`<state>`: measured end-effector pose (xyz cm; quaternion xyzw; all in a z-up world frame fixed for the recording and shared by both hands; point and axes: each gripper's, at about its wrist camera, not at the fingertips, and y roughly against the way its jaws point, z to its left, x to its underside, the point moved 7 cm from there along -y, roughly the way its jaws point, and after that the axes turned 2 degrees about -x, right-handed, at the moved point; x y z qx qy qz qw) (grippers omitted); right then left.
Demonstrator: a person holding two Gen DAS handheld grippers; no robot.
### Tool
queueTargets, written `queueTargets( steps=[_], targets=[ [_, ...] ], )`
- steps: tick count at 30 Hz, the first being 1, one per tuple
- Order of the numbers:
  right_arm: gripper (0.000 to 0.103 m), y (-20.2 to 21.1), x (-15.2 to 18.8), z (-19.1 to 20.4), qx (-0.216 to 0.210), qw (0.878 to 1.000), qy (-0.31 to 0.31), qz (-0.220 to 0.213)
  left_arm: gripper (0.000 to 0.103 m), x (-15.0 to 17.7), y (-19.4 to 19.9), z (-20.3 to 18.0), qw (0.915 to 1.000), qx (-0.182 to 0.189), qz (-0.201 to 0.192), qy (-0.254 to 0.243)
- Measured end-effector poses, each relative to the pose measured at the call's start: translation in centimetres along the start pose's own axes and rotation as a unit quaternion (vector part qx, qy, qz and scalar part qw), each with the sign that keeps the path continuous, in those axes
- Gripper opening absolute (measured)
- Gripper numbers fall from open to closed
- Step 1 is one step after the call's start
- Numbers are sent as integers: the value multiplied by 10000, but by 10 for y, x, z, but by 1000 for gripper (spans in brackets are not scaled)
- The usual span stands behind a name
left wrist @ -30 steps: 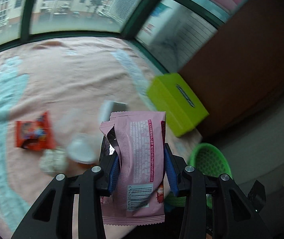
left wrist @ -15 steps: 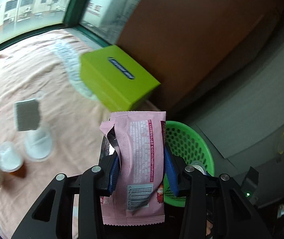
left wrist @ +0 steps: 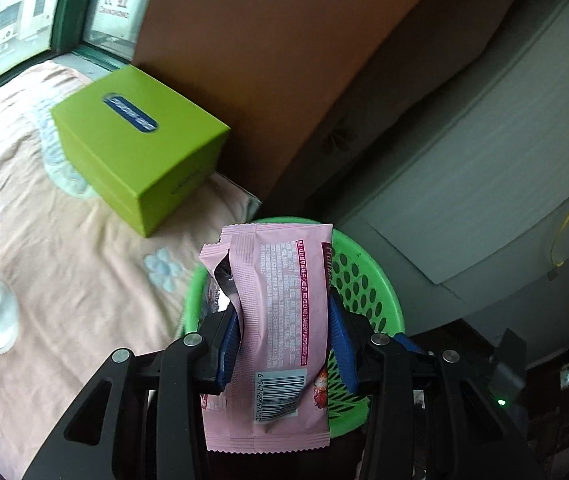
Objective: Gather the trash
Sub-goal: 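Carry the wrapper and pudding cup over the wastebasket and release both, then move both grippers back over the table toward the foil ball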
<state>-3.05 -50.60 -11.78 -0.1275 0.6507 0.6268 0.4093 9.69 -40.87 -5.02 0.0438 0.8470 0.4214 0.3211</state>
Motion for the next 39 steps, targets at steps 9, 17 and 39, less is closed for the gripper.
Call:
queueTargets(
  steps=[9,17,39],
  targets=[
    [83,23,-2,-22,-17,9993,-243,-278,43,3,-38,-21,9995,9,270,-155],
    [83,29,5,-31,-34,9990,-347,-273,66,12,-68,-30,9984,33,539,-188],
    [86,37,-1,17,-310,9988,-51,-367,84,36,26,61,9971,-715,-197,183]
  ],
)
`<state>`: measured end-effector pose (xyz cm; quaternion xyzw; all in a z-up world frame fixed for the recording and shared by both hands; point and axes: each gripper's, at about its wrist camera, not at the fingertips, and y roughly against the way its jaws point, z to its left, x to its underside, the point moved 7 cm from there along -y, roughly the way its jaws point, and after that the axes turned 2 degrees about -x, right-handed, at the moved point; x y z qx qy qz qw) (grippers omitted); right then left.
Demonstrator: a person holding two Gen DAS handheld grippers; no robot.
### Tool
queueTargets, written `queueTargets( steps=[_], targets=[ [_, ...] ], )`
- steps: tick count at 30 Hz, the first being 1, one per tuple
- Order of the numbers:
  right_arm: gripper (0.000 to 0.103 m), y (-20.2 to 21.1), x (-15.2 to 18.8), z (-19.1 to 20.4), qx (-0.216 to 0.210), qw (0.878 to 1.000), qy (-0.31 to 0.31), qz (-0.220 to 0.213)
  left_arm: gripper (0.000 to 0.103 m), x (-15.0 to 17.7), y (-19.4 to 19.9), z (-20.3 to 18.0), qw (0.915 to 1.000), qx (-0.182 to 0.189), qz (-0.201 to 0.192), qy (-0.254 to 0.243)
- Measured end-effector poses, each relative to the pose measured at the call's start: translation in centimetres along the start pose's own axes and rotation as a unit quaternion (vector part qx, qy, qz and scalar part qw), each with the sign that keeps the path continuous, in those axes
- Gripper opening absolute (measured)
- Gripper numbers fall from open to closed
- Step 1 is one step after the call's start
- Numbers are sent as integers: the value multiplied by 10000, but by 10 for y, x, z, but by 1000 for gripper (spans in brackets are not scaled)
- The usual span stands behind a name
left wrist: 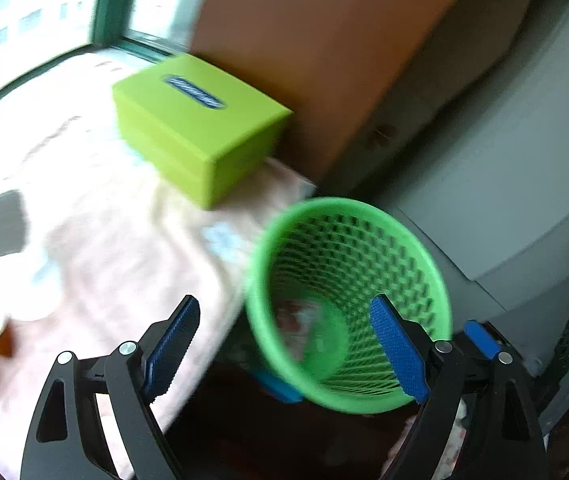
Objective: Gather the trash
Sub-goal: 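Move both grippers back over the table toward the foil ball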
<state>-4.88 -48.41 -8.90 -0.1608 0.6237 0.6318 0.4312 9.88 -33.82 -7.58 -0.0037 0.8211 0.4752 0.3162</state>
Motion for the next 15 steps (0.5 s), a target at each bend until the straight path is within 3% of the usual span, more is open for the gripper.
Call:
queueTargets(
  steps=[8,15],
  targets=[
    [86,-13,-2,53,-331,9988,351,99,84,15,52,92,9946,-860,-449,361],
    [87,-25,-7,103,-647,9955,669,162,84,35,90,184,9802,-1645,-670,878]
  ],
)
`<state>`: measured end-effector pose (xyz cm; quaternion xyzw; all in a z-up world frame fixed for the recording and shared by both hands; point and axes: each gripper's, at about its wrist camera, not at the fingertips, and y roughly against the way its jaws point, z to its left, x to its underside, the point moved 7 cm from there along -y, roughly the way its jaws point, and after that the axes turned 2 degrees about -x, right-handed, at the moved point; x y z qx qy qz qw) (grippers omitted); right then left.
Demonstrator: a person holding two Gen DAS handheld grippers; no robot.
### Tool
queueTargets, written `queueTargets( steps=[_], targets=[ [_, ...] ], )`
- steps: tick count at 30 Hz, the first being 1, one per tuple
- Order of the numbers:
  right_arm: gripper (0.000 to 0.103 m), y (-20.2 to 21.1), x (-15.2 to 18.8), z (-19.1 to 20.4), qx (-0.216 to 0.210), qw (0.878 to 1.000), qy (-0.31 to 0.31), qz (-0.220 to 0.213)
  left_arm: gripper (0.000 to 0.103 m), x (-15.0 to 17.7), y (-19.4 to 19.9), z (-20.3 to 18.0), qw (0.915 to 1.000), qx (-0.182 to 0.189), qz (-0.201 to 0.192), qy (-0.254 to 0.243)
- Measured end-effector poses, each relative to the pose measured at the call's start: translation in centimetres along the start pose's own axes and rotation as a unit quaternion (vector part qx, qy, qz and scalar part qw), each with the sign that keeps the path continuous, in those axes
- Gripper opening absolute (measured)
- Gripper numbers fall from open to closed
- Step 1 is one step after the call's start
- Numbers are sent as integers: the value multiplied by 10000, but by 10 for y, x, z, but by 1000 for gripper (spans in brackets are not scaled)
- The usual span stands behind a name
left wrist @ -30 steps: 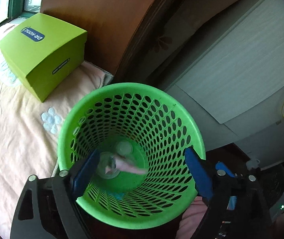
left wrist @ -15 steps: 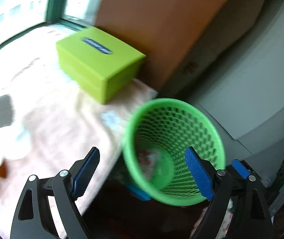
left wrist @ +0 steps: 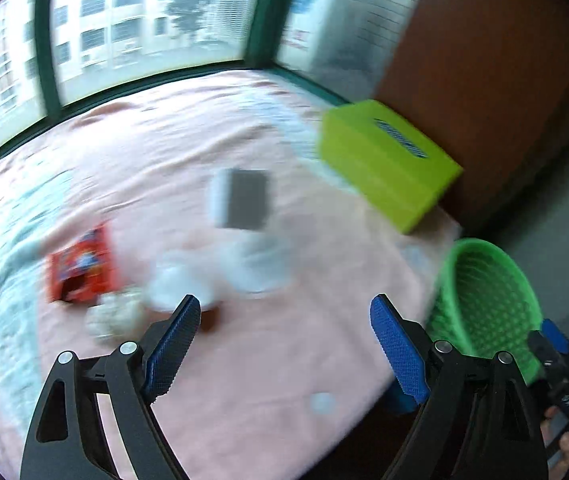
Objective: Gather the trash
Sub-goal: 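Move both grippers back over the table toward the foil ball, then grasp the crumpled foil ball with the left gripper while the right grasps the grey sponge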
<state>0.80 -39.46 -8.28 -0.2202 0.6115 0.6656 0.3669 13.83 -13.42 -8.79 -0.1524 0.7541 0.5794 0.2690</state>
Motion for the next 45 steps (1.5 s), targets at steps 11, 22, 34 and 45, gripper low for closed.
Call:
queueTargets(
  steps=[11,22,34,45],
  targets=[
    [87,-26,-7,67,-456,9980,413,165,82,23,-14,108,9962,-813,36,318],
    [87,-48,-4,105,-715,9947,631,390,71,34,-43,125,9948,-979,250,119],
    [87,-63,-4,133,-989,9907,772,531,40,36,-40,121,9964,-824,196,36],
    [90,-94,-30,172,-1583,9825,751,624,39,32,0,122,9977,-666,-63,92]
  ],
)
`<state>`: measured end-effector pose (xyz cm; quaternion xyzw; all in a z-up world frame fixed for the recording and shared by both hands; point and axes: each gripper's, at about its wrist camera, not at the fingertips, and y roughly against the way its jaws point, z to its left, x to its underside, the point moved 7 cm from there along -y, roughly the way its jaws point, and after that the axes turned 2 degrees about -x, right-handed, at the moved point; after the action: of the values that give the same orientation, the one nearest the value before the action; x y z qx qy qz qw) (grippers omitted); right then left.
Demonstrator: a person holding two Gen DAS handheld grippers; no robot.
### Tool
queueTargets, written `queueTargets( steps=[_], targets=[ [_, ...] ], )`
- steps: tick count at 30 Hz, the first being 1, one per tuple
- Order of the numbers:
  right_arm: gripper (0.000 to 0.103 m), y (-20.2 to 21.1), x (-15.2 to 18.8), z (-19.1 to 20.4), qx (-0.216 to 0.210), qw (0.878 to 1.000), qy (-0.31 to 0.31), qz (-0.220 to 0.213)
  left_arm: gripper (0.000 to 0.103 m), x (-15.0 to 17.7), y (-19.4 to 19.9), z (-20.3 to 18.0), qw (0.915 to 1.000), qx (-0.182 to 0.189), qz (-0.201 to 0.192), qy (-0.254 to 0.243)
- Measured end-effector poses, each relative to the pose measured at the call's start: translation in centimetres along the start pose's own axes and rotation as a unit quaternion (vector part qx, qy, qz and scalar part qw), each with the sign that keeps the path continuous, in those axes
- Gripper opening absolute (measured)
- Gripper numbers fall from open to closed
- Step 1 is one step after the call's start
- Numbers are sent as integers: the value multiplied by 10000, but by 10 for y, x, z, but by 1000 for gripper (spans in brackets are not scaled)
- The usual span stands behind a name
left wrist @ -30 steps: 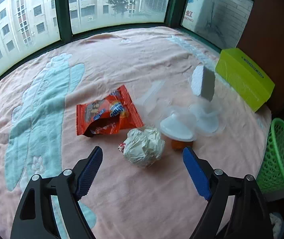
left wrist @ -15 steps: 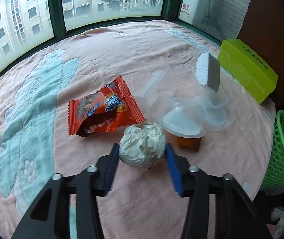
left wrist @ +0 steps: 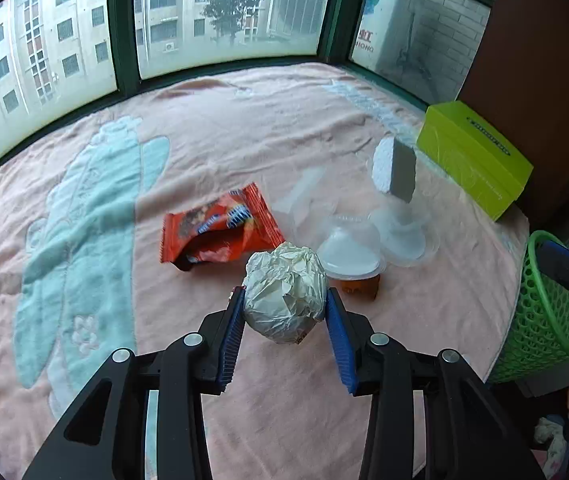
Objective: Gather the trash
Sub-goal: 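Grasp the crumpled foil ball with the left gripper while the right grasps the grey sponge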
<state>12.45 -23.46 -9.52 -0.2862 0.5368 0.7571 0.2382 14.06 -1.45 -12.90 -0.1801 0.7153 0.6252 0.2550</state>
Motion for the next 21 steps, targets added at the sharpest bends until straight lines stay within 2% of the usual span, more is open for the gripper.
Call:
queueTargets(
  steps=[6,21],
  targets=[
    [94,-31,-25,9,-307,9995,-49,49,39,-4,12,4,9999,86,-87,48],
    [94,-109,-69,19,-883,9956,-69,306,39,-7,10,20,9994,178,-51,281]
  ],
)
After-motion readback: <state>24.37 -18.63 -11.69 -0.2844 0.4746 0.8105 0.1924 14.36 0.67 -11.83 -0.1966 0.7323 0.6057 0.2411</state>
